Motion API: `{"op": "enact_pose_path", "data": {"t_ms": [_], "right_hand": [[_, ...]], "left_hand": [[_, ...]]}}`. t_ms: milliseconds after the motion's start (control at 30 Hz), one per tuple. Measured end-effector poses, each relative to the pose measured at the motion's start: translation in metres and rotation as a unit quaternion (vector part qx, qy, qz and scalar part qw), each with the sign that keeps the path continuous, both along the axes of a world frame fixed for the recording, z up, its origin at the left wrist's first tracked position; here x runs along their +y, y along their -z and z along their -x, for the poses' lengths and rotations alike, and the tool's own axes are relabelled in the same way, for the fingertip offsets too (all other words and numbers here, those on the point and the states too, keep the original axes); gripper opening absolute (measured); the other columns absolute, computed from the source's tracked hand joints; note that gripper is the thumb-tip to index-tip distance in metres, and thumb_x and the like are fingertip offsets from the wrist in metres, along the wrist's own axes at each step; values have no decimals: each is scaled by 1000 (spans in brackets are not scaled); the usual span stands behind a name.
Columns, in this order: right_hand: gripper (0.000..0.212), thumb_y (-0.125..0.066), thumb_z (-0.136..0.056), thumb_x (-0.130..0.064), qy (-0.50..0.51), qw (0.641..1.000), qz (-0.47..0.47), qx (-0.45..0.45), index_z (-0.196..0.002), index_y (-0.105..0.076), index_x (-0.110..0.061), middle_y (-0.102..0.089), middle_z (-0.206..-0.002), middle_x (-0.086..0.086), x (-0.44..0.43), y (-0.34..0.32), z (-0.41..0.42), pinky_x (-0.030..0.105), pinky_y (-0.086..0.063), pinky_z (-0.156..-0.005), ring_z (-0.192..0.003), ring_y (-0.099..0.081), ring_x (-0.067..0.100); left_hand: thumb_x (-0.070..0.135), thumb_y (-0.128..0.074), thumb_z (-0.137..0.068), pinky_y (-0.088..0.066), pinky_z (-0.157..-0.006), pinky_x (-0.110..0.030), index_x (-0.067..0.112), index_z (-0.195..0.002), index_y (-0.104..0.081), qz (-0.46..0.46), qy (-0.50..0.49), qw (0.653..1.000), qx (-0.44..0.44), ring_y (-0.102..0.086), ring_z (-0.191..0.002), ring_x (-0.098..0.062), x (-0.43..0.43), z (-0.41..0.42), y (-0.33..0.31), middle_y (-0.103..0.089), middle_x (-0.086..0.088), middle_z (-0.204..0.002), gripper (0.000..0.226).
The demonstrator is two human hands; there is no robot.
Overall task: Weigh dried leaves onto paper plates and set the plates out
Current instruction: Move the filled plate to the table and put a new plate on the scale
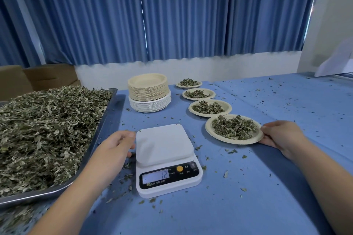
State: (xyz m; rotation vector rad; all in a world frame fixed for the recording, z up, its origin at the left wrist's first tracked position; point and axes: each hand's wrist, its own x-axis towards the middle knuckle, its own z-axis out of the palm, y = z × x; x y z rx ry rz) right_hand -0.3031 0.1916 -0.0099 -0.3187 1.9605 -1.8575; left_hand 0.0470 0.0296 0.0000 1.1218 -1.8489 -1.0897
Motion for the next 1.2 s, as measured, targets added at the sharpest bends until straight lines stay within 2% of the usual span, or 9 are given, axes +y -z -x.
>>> {"op": "enact_pose_path", "data": {"t_ms": [200,433,633,733,833,933,1033,1133,1200], "right_hand": [[19,-60,-89,4,0,1000,16,-7,-108,-58,2,-63,-102,21,-3,4,8,19,-56,-51,-78,-66,22],[9,-60,-88,-8,22,990,-80,110,-95,-67,-6,-67,-78,12,3,6,9,28,-58,-61,-60,-62,19],[16,-57,-88,-16,15,958,-92,272,-79,-69,-22,-65,-75,0,1,-1,-15,27,-39,-55,-66,-56,18],[17,-58,-88,-15,-24,937,-76,340,-78,-68,-24,-60,-66,-4,-15,-15,-35,25,-38,-55,-61,-54,14],[21,-58,-88,-13,-87,918,-63,382,-74,-67,-26,-53,-53,-11,-44,-30,-54,16,-37,-42,-46,-47,5],[21,-59,-88,-14,-164,884,-73,432,-74,-66,-28,-55,-55,-14,-85,-44,-74,10,-37,-47,-49,-49,-1],[16,-56,-89,-15,-244,817,-116,510,-84,-65,-27,-63,-81,-9,-130,-61,-89,9,-40,-56,-65,-53,-1],[23,-52,-91,-18,-293,707,-187,616,-111,-64,-18,-58,-110,1,-176,-79,-93,32,-44,-89,-103,-55,19],[35,-50,-94,-20,-300,674,-220,638,-129,-55,-16,-49,-127,5,-207,-92,-94,39,-40,-100,-115,-51,25]], "left_hand": [[35,-47,-99,-43,-66,-32,33,-101,-63,3,-3,1000,-4,-62,-81,-11,-3,0,1,-66,9,-93,16],[37,-48,-98,-42,-60,-29,33,-98,-63,9,-17,1000,10,-62,-79,-9,-10,0,7,-66,8,-93,15],[36,-48,-98,-45,-62,-29,34,-93,-62,45,-49,998,0,-63,-79,-18,-18,4,16,-66,0,-85,15],[37,-48,-98,-44,-59,-28,35,-89,-60,52,-62,997,-10,-63,-77,-17,-22,6,18,-65,1,-82,15],[37,-47,-99,-39,-56,-29,32,-93,-61,48,-70,996,-29,-57,-67,-13,-27,6,19,-65,7,-86,15],[37,-47,-99,-37,-54,-30,29,-94,-62,33,-77,996,-15,-49,-58,-11,-33,6,21,-64,7,-85,17],[34,-47,-99,-35,-51,-26,27,-88,-62,32,-79,996,-2,-46,-52,-5,-34,8,24,-58,10,-66,20],[32,-48,-99,-31,-45,-19,28,-82,-61,25,-72,997,7,-46,-45,1,-33,12,27,-54,18,-52,21],[31,-48,-98,-30,-45,-17,28,-82,-61,20,-68,997,12,-45,-44,2,-35,12,29,-54,19,-52,21]]}}
